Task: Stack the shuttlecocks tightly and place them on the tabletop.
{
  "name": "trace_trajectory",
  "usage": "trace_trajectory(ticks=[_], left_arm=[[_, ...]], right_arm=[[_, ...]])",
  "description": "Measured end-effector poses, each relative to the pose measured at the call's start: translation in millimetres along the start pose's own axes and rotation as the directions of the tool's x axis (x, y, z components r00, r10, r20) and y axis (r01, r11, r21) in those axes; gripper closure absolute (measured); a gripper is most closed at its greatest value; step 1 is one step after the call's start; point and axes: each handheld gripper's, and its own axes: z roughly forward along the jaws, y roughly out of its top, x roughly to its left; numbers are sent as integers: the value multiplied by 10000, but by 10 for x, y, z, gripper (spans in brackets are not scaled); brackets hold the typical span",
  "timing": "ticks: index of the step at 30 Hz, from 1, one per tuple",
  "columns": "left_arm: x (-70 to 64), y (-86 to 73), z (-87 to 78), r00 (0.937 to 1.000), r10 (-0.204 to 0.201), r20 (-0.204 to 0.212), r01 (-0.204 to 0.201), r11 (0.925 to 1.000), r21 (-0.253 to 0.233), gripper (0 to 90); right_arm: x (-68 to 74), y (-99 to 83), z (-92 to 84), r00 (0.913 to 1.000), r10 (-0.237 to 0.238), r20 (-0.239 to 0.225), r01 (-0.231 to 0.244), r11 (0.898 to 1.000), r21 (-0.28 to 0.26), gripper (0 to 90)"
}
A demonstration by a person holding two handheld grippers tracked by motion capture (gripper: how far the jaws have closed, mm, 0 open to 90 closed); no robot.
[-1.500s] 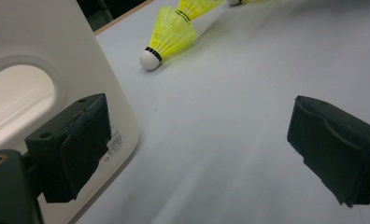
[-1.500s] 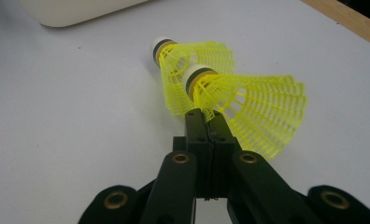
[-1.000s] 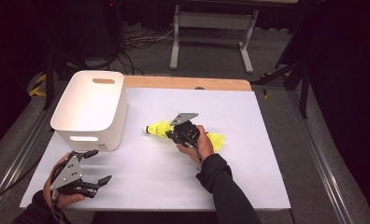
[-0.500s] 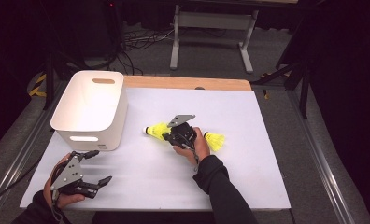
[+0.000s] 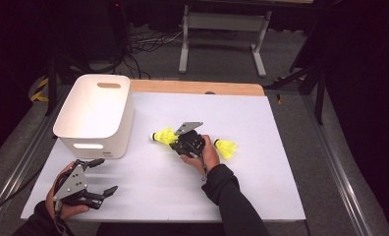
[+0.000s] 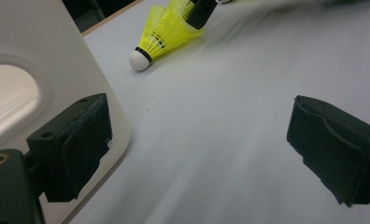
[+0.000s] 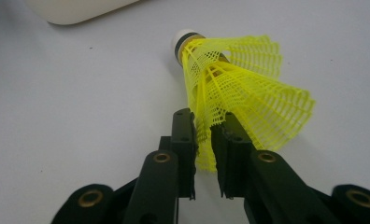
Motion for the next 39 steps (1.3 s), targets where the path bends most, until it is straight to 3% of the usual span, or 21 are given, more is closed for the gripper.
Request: trace_trajectory(ticks=[18, 31, 39], left_arm=[[1, 5, 4, 9999, 141, -30, -141, 9999, 75, 75], [-5, 7, 7, 9998, 170, -51, -170, 9998, 108, 75], [2, 6, 6, 9999, 154, -73, -154, 9998, 93, 75]], right_arm=[[41, 4, -123, 9983, -25, 585, 30, 10000, -87, 671], [117, 34, -329, 9964, -128, 838, 178, 9981, -591, 624], [162, 27, -470, 9971, -131, 746, 213, 9938, -1094, 608]])
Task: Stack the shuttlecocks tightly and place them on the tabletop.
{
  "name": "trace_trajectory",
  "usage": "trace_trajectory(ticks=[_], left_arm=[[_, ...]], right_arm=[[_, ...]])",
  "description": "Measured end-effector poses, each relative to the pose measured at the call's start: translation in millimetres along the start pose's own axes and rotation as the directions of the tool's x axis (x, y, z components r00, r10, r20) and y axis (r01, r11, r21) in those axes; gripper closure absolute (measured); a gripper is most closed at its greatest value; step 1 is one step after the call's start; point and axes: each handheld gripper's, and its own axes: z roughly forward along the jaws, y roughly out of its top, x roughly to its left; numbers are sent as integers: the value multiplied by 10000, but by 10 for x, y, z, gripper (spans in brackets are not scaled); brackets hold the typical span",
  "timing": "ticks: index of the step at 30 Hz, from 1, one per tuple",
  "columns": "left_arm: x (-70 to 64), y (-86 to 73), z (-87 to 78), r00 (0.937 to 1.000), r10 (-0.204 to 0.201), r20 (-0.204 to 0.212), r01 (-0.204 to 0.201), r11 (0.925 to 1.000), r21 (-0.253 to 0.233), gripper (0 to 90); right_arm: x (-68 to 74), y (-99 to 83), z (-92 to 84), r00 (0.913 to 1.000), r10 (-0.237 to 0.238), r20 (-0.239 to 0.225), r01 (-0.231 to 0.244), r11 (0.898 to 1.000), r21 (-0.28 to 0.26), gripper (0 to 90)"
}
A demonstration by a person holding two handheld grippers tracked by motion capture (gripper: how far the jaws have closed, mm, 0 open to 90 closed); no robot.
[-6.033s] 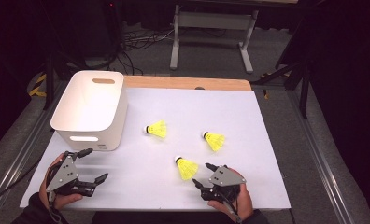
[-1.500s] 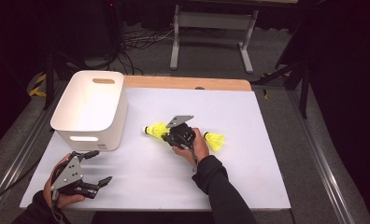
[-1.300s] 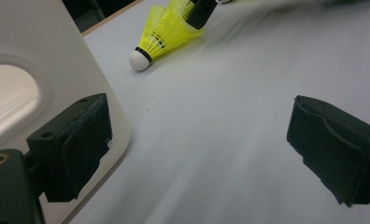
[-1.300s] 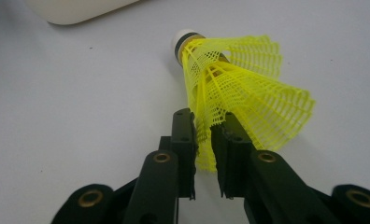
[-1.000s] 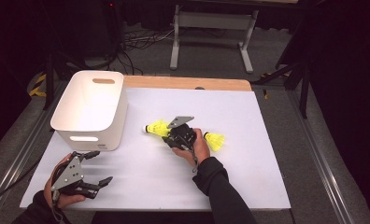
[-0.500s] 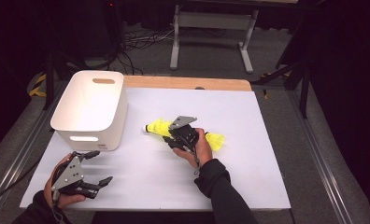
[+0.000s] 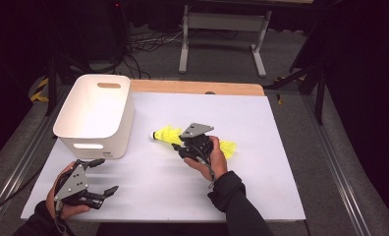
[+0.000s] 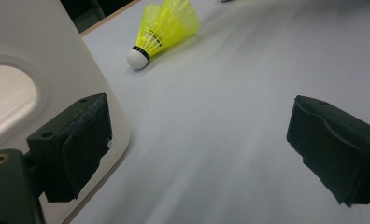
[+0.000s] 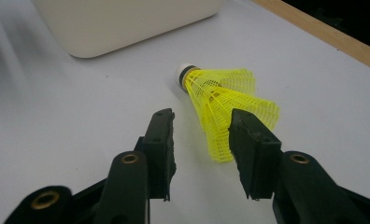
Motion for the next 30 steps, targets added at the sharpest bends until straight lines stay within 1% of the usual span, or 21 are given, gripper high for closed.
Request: trace_trajectory(ticks=[1, 2, 8, 13, 14, 15, 19, 22, 23, 26, 27, 28, 30], left_arm=[[0, 0, 1, 10000, 4, -3, -4, 10000, 6, 76], [-7, -2, 6, 9999, -110, 43, 110, 9999, -21, 76], [-6, -2, 16, 10000, -67, 42, 67, 10000, 42, 76], [-9, 0, 26, 10000, -62, 59, 61, 10000, 51, 76], [-9, 0, 26, 10000, -62, 59, 61, 10000, 51, 76], [-9, 0, 25, 10000, -72, 56, 72, 10000, 47, 77], [-13, 0, 26, 9999, -82, 60, 82, 10000, 49, 77], [-15, 0, 30, 9998, -119, 137, 119, 9999, 28, 76], [-14, 5, 27, 10000, -5, 74, 4, 10000, 63, 76], [-15, 5, 20, 10000, -3, 39, 3, 10000, 55, 76], [-12, 3, 19, 10000, -3, 40, 3, 10000, 54, 76], [-14, 1, 21, 10000, -67, 71, 67, 10000, 36, 76], [-12, -1, 20, 10000, -51, 79, 51, 10000, 41, 75]], right_arm=[[4, -2, -17, 10000, -35, 28, 35, 10000, -36, 604], [9, -4, -35, 10000, -71, 44, 72, 9999, -84, 600], [42, -27, -179, 9988, -390, 285, 399, 9987, -318, 573], [50, -56, -362, 9980, -430, 464, 462, 9964, -707, 537], [50, -56, -362, 9980, -430, 464, 462, 9964, -707, 537], [49, -71, -463, 9967, -491, 650, 547, 9947, -870, 523], [66, -109, -614, 9938, -591, 944, 688, 9923, -1028, 489], [71, -129, -677, 9936, -572, 973, 681, 9913, -1129, 474], [86, -150, -755, 9902, -688, 1216, 833, 9894, -1189, 452], [98, -193, -864, 9847, -846, 1521, 1041, 9867, -1247, 416], [97, -215, -905, 9823, -870, 1660, 1086, 9860, -1264, 409], [93, -242, -948, 9819, -825, 1703, 1057, 9856, -1322, 404], [76, -295, -1030, 9801, -803, 1817, 1060, 9849, -1368, 395]])
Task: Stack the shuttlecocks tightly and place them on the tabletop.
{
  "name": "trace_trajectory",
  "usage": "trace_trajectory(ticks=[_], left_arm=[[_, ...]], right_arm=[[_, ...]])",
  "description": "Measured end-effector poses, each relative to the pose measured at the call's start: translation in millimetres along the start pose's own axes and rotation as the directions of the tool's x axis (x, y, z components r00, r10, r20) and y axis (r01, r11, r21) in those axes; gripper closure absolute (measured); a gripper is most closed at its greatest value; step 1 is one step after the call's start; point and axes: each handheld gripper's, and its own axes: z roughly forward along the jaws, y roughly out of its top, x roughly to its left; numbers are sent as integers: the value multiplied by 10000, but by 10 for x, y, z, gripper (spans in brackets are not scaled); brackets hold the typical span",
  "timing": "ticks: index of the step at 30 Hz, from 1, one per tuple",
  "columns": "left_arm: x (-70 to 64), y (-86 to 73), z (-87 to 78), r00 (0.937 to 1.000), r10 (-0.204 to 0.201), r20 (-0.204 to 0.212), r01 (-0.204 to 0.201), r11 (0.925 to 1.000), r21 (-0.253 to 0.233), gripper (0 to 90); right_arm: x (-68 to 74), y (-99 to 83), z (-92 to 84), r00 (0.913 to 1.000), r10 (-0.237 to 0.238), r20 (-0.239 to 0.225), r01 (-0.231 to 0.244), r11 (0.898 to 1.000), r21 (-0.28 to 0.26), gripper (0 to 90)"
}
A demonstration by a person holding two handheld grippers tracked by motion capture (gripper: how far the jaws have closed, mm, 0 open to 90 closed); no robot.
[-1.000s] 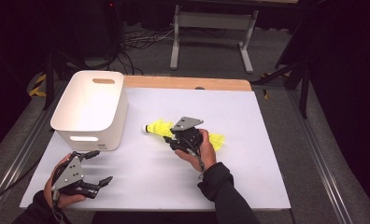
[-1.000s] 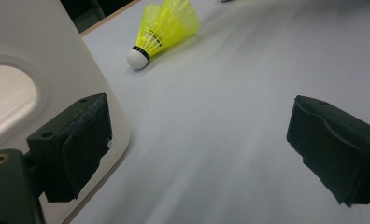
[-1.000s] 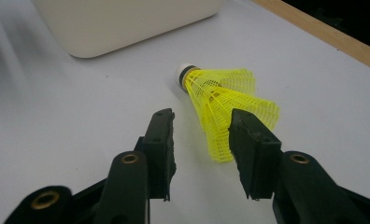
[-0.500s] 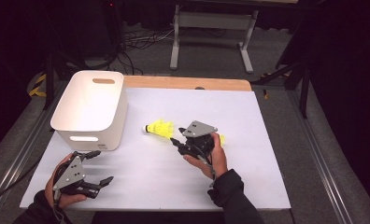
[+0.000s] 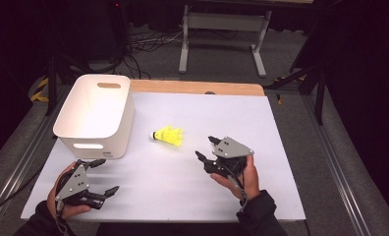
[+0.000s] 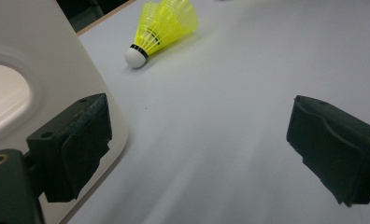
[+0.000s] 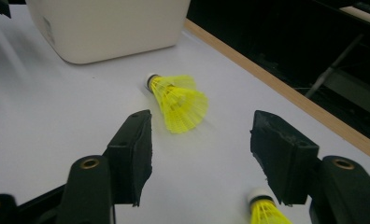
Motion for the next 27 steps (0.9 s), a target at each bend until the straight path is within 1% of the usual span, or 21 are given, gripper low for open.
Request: trace_trajectory(ticks=[4, 7, 8, 9, 10, 12, 14, 15, 17, 20, 21, 22, 25, 26, 27], left_arm=[[-10, 5, -3, 10000, 33, -17, -33, 10000, 16, 75], [-2, 4, -8, 10000, 48, -30, -47, 10000, 11, 74], [-2, 4, -8, 10000, 48, -30, -47, 10000, 11, 73], [0, 3, -8, 10000, 50, -33, -50, 10000, 9, 73], [-1, 3, -8, 10000, 0, -2, 0, 10000, -16, 72], [-3, 4, -11, 10000, -8, -27, 8, 10000, -33, 70], [-2, 5, -14, 10000, -8, -62, 8, 10000, -43, 63], [2, 5, -21, 10000, -5, -78, 4, 10000, -80, 63], [-1, 4, -25, 10000, -29, -67, 28, 10000, -93, 62], [-1, 6, -25, 10000, -35, -74, 34, 9999, -98, 62], [-1, 7, -24, 10000, 13, -72, -14, 10000, -92, 62], [-1, 7, -24, 10000, 13, -72, -14, 10000, -92, 62], [5, 4, -30, 10000, -7, -86, 6, 9999, -124, 55], [5, 4, -30, 10000, -7, -86, 6, 9999, -124, 55], [7, 3, -31, 10000, -14, -87, 13, 9999, -136, 55]], right_arm=[[-68, -111, -132, 9986, 245, 478, -243, 9997, -37, 338], [-145, -253, -202, 9949, 565, 833, -573, 9983, 73, 272], [-161, -286, -211, 9943, 615, 871, -628, 9980, 118, 253], [-161, -286, -211, 9943, 615, 871, -628, 9980, 118, 253], [-201, -385, -231, 9926, 757, 953, -778, 9968, 185, 233], [-220, -454, -243, 9917, 941, 876, -956, 9953, 132, 197], [-227, -487, -250, 9907, 1019, 907, -1033, 9946, 109, 196], [-241, -555, -254, 9854, 1328, 1063, -1348, 9908, 114, 180], [-244, -597, -246, 9827, 1548, 1014, -1567, 9876, 113, 180], [-237, -646, -223, 9824, 1545, 1054, -1580, 9871, 251, 204], [-238, -680, -183, 9817, 1673, 914, -1714, 9844, 389, 235], [-237, -695, -161, 9803, 1761, 891, -1806, 9825, 450, 239], [-222, -736, -95, 9796, 1858, 772, -1910, 9793, 671, 254], [-222, -736, -95, 9796, 1858, 772, -1910, 9793, 671, 254], [-215, -768, -43, 9797, 1851, 771, -1914, 9778, 851, 262]])
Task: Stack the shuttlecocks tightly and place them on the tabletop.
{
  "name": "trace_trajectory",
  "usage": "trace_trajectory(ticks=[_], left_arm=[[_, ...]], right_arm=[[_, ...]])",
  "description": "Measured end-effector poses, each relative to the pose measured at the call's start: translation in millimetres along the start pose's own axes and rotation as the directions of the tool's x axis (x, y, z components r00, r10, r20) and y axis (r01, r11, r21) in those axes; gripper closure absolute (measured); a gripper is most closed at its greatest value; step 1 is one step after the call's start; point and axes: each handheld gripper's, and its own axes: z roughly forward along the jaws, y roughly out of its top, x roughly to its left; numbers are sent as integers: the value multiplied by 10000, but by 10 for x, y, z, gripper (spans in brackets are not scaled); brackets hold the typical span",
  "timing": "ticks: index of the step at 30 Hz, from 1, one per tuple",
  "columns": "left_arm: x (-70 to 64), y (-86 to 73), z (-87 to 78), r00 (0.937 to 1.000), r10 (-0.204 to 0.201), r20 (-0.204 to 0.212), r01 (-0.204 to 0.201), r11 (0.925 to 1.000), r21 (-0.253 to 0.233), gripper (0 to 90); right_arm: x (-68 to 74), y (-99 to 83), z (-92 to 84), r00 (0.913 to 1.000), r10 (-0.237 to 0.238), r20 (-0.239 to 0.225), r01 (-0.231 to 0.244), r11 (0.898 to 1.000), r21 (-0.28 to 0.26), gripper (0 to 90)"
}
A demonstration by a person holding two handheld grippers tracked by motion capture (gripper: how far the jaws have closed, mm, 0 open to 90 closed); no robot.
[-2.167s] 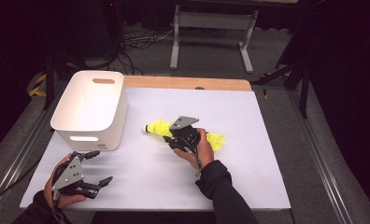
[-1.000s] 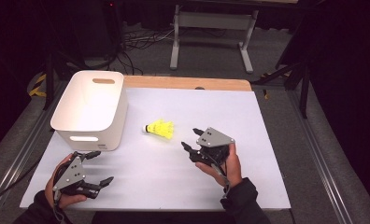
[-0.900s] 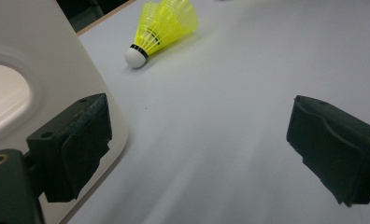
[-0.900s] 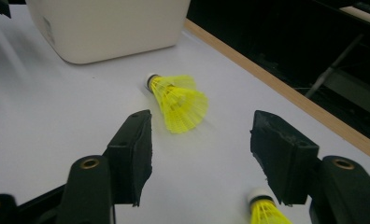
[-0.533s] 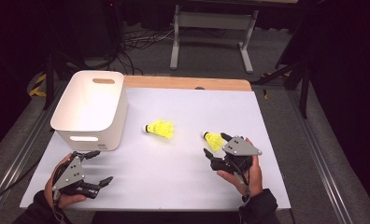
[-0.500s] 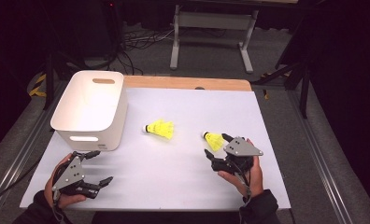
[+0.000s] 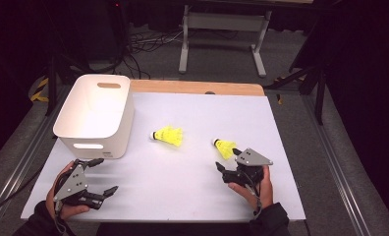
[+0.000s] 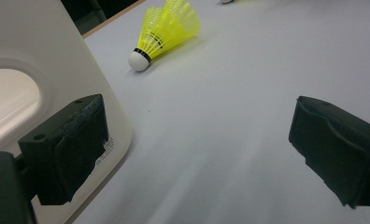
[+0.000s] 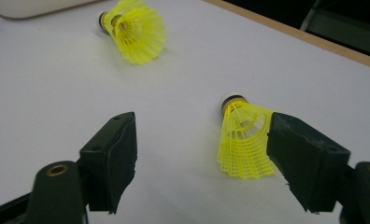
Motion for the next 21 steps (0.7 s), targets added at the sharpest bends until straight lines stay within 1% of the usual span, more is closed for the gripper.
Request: trace_trajectory(ticks=[3, 5, 6, 8, 11, 12, 13, 14, 18, 19, 21], left_arm=[[1, -1, 0, 10000, 10, 5, -10, 10000, -5, 53], [2, 1, 1, 10000, -3, -16, 3, 10000, -17, 51], [2, 1, 1, 10000, -3, -16, 3, 10000, -17, 48], [-1, 1, 3, 10000, 2, -15, -2, 10000, -1, 47], [-5, 7, 12, 10000, 29, -48, -29, 10000, -12, 42], [-5, 7, 12, 10000, 29, -48, -29, 10000, -12, 42], [-5, 10, 11, 9999, 106, -51, -106, 9999, 0, 42], [-14, 9, 13, 10000, 20, -16, -20, 10000, -13, 42], [-9, 8, 12, 10000, 36, -54, -36, 10000, -19, 42], [-6, 7, 12, 10000, 32, -42, -32, 10000, -2, 42], [-3, 6, 11, 10000, 73, -65, -73, 10000, 21, 42]], right_arm=[[-2, -19, 42, 10000, 9, -25, -9, 9999, 116, 266], [-18, -48, 101, 9999, 108, 33, -109, 9996, 261, 269], [-28, -57, 119, 9997, 231, -25, -230, 9993, 306, 254], [-38, -69, 157, 9996, 274, 91, -278, 9986, 444, 213], [-45, -87, 215, 9996, 254, 98, -260, 9973, 681, 218], [-45, -87, 215, 9996, 254, 98, -260, 9973, 681, 218], [-51, -92, 250, 9994, 320, 112, -327, 9970, 696, 220], [-54, -92, 260, 9994, 325, 122, -333, 9969, 709, 223], [-67, -90, 297, 9991, 401, 122, -409, 9963, 752, 243], [-87, -97, 327, 9982, 600, 72, -604, 9949, 806, 302], [-91, -100, 336, 9979, 638, 68, -641, 9945, 830, 313]])
